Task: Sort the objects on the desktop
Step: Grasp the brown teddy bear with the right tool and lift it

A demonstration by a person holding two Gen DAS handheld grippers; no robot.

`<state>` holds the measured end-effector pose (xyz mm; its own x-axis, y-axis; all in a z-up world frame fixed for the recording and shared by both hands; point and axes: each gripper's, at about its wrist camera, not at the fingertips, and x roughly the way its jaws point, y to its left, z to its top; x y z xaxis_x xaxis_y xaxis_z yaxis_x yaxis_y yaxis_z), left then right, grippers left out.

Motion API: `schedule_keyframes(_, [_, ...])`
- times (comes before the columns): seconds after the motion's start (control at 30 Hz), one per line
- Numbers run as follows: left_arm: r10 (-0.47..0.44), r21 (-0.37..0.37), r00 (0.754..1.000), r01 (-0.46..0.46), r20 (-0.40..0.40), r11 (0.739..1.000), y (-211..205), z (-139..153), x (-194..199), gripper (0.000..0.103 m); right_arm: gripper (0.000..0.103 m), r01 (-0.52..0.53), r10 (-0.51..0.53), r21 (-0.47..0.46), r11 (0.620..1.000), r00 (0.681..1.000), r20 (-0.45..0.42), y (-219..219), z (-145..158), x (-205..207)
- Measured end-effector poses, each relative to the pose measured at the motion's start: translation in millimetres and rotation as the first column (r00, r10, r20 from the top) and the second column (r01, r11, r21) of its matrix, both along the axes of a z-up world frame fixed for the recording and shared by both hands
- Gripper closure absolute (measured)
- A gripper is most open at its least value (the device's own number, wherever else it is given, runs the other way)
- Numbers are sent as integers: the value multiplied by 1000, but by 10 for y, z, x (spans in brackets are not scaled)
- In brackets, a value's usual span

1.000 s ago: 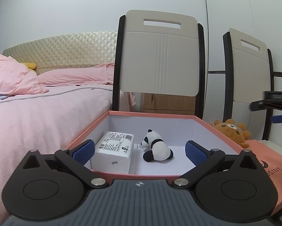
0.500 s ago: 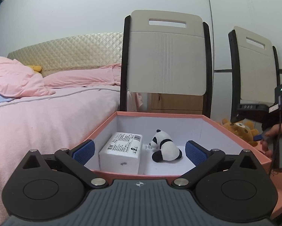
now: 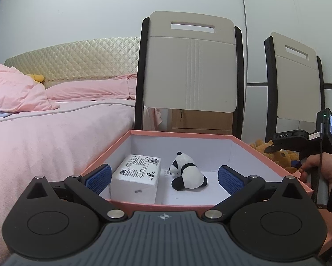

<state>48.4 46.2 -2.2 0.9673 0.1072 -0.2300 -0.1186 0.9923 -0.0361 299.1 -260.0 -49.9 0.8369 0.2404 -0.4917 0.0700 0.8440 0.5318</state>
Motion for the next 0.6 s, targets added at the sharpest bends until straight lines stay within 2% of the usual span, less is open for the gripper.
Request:
schedule_keyframes(0.2, [2,0,1000,-2,-1,1000,-3,4,4,0,38,12,-13,38,999,1000,28,-99,147,-174])
schedule_keyframes(0.43, [13,9,1000,-13,12,1000,-18,20,-17,0,38,4,-18,140,990,995,98,-290,436,-533])
schedule_keyframes(0.6, [23,12,999,-24,27,1000,-16,42,-36,0,38,-80,56,110,991,978,203,-249,791,-788])
